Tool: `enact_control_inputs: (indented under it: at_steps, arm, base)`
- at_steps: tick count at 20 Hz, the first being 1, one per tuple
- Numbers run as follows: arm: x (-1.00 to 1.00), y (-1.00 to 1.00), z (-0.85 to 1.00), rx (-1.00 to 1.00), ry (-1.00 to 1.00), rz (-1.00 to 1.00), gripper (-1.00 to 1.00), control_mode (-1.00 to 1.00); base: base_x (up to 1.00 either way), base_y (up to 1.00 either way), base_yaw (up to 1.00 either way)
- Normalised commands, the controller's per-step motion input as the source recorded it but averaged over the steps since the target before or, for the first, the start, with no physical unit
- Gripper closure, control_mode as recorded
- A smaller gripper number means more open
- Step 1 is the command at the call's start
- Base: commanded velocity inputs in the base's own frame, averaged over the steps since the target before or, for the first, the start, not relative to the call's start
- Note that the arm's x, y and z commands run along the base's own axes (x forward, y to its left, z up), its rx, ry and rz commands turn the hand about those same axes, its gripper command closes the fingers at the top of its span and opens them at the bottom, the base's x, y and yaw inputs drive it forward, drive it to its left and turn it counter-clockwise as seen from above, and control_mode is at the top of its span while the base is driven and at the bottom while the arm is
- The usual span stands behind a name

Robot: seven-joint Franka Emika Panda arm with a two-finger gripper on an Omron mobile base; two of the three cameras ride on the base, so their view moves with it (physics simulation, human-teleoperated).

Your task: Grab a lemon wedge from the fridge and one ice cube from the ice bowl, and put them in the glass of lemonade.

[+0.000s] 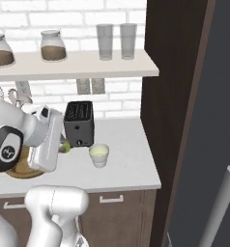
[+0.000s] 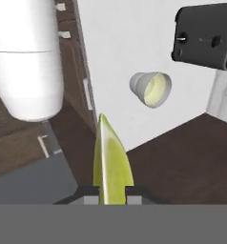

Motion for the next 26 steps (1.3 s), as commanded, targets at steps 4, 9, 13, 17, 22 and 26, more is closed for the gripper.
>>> enact_control_inputs:
  at_steps: [4, 9, 13, 17, 22, 26]
  arm:
    - [0.08, 0.0, -0.12, -0.5, 0.28, 0.34, 1.0, -1.0]
    - [0.15, 0.0, -0.26, -0.46, 0.31, 0.38, 1.0, -1.0]
    - [0.46, 0.0, -0.25, -0.3, 0.36, 0.3, 1.0, -1.0]
    - [0.33, 0.0, -0.09, -0.05, 0.1, 0.06, 1.0, -1.0]
    - [0.14, 0.0, -0.12, 0.0, 0.0, 0.0, 1.0, -1.0]
    - [0.65, 0.0, -0.38, -0.01, -0.01, -0.03, 1.0, -1.0]
  base:
    - [0.0, 0.0, 0.0]
    - [0.0, 0.0, 0.0]
    - [0.0, 0.0, 0.0]
    - [0.0, 0.0, 0.0]
    - [0.0, 0.0, 0.0]
    - [0.0, 0.0, 0.0]
